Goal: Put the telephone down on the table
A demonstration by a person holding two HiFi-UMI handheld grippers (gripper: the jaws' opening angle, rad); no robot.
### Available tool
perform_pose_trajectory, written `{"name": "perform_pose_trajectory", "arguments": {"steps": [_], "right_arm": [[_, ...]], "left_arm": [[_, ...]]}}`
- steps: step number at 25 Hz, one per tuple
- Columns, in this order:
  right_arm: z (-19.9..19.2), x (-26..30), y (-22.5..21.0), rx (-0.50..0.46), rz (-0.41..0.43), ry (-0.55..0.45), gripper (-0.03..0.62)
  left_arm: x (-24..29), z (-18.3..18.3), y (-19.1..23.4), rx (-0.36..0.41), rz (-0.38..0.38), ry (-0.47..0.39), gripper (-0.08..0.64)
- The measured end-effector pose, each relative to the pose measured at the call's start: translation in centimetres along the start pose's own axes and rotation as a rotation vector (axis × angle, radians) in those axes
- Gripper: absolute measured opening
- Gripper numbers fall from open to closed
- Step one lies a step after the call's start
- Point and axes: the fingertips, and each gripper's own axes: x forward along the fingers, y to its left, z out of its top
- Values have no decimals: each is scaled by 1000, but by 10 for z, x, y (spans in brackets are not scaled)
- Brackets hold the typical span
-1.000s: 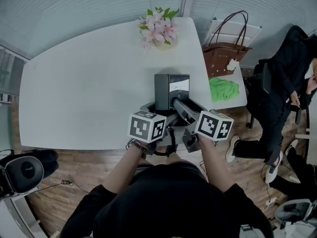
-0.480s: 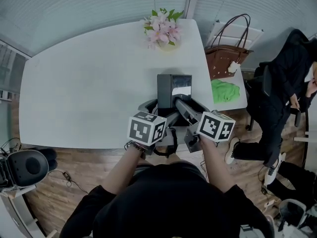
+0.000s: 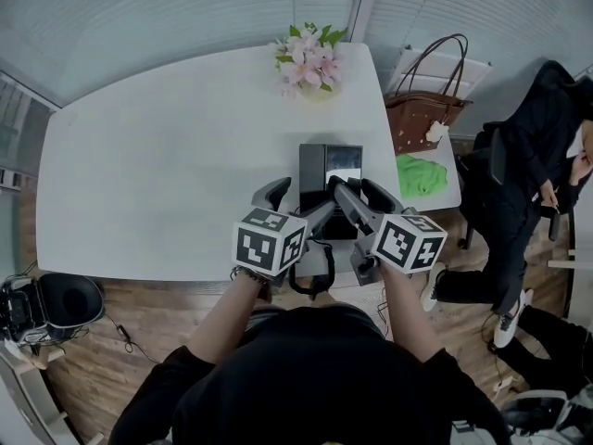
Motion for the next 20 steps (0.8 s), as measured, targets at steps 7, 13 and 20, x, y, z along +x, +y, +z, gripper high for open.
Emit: {"name": "perform_pose_trajectory", "arguments": {"steps": [7, 13, 20], "right_arm": [[26, -9, 21, -72, 26, -83, 273], [47, -16, 46, -158, 49, -146, 273], [61, -21, 63, -205, 65, -193, 273]], "left_arm": [[-21, 38, 5, 63, 32, -137, 400], [-43, 64, 5, 80, 35, -239, 400], [-63, 81, 6, 83, 46, -307, 400]]}}
